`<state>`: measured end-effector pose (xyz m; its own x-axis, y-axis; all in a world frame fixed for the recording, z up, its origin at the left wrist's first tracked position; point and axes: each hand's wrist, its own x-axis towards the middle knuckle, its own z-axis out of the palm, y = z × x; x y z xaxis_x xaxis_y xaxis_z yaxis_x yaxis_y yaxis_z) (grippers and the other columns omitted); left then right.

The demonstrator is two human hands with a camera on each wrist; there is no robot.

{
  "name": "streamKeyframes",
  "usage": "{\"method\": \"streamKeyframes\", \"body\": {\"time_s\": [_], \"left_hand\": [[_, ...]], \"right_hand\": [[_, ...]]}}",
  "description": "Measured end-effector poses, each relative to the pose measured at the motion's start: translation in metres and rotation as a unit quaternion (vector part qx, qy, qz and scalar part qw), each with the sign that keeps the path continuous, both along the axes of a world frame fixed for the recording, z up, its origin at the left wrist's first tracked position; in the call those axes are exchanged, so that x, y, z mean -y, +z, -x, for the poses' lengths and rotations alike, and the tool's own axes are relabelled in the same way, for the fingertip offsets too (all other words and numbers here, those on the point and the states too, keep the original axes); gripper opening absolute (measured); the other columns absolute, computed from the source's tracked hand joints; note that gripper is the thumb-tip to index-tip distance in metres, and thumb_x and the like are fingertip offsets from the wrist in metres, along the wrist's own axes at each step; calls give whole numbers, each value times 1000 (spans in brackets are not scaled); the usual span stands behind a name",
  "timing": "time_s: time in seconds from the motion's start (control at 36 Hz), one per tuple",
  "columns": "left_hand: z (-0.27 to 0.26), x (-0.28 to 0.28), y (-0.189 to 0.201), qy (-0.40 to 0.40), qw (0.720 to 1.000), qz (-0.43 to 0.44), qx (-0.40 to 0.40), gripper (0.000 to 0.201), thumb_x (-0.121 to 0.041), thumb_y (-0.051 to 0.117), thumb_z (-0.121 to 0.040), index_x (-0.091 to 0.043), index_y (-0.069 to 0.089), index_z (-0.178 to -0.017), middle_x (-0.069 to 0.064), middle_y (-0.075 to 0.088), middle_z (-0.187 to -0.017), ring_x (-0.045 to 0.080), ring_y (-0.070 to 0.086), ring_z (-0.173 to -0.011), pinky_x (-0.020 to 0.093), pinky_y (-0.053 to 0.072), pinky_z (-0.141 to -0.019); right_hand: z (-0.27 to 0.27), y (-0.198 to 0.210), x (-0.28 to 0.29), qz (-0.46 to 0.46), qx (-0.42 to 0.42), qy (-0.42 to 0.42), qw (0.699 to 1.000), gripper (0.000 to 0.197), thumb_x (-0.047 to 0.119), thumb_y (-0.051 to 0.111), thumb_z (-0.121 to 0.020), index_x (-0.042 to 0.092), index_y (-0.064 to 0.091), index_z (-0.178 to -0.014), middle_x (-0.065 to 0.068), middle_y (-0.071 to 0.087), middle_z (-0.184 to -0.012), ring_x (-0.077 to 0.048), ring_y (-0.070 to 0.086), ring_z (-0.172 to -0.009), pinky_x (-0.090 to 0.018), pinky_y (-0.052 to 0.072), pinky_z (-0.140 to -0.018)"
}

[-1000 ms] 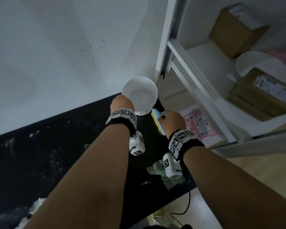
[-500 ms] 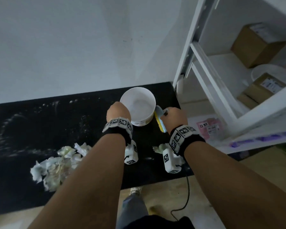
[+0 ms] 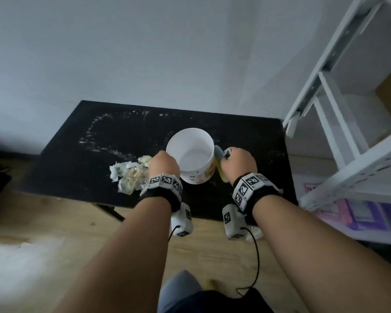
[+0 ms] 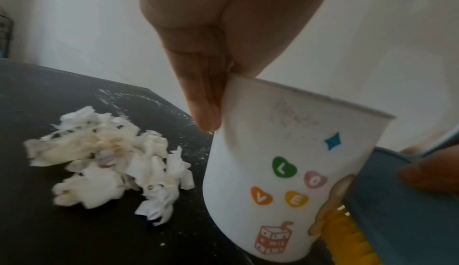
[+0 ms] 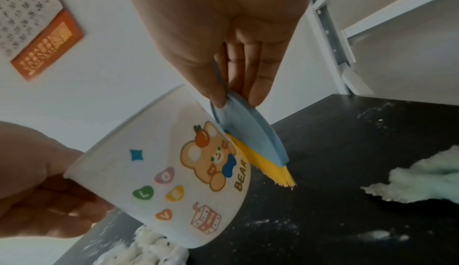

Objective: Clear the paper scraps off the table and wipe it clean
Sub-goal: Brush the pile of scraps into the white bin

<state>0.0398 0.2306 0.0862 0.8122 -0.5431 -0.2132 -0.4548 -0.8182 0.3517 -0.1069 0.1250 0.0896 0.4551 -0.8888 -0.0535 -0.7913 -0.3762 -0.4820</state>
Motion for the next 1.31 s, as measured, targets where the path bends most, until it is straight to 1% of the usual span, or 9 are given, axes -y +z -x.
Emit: {"method": "streamKeyframes", "body": {"time_s": [0.11, 0.19, 0.33, 0.53, 0.64, 0.75, 0.86, 1.06, 1.31], "left_hand": [[-12, -37, 2, 56, 998, 30, -26, 30, -5, 38, -98, 2, 58, -118, 10, 58, -121, 28, 59, -110, 31, 44, -75], [-19, -64, -4, 78, 994, 59, -54, 28, -11, 39, -98, 2, 62, -105, 14, 66, -108, 33, 62, -100, 37, 50, -81], [-24, -115, -15, 168, 975, 121, -78, 22, -13, 46, -89, -3, 58, -73, 6, 55, -64, 21, 48, -60, 25, 29, -46], [-34, -185, -38, 238, 949, 181, -98, 26, -14, 48, -74, 3, 66, -67, 13, 66, -61, 22, 47, -51, 24, 38, -49], [-38, -215, -46, 271, 940, 178, -107, 23, -10, 51, -74, -4, 54, -52, 11, 49, -52, 25, 38, -51, 24, 29, -50], [-40, -244, -57, 314, 927, 170, -111, 21, -12, 52, -71, 2, 66, -65, 19, 67, -65, 23, 47, -54, 25, 39, -53], [-44, -264, -66, 331, 927, 134, -115, 25, -11, 52, -75, 7, 69, -76, 13, 59, -63, 22, 44, -56, 24, 32, -47], [-36, -265, -82, 384, 910, 86, -131, 15, -8, 56, -82, 0, 57, -68, 10, 46, -58, 23, 37, -51, 22, 27, -46], [1, -229, -116, 441, 882, 50, -158, 22, -11, 59, -85, 2, 60, -68, 13, 55, -63, 25, 46, -52, 24, 36, -52]], "right_hand": [[-18, 2, -25, -3, 3, 18, 1000, 30, 16, 51, -89, 18, 46, -59, 2, 49, -57, -20, 49, -56, -25, 28, -47], [-29, 2, -45, -2, 16, 22, 1000, 32, 12, 52, -87, 18, 43, -56, 2, 48, -56, -19, 48, -54, -25, 30, -48], [-43, -5, -84, 7, 34, 37, 999, 17, 10, 52, -84, 8, 63, -72, -7, 63, -68, -27, 60, -64, -36, 49, -58], [-59, -24, -133, 11, 53, 44, 998, 18, 12, 52, -88, 15, 64, -76, -5, 64, -79, -27, 59, -70, -30, 39, -55], [-67, -31, -146, 13, 58, 48, 997, 20, 21, 56, -92, 17, 71, -105, -4, 66, -100, -24, 64, -87, -27, 43, -65], [-74, -35, -151, 23, 69, 41, 997, 20, 19, 54, -93, 17, 70, -105, -5, 66, -101, -23, 64, -85, -32, 50, -65], [-81, -37, -146, 29, 60, 43, 997, 21, 18, 53, -93, 14, 69, -105, -6, 65, -100, -23, 63, -84, -29, 46, -63], [-99, -39, -118, 28, 47, 69, 996, 23, 18, 50, -95, 11, 69, -106, -9, 64, -106, -27, 64, -91, -35, 52, -72], [-110, -49, -70, 23, 52, 125, 991, 27, 20, 48, -98, 12, 64, -118, -10, 59, -117, -26, 60, -103, -30, 43, -75]]}}
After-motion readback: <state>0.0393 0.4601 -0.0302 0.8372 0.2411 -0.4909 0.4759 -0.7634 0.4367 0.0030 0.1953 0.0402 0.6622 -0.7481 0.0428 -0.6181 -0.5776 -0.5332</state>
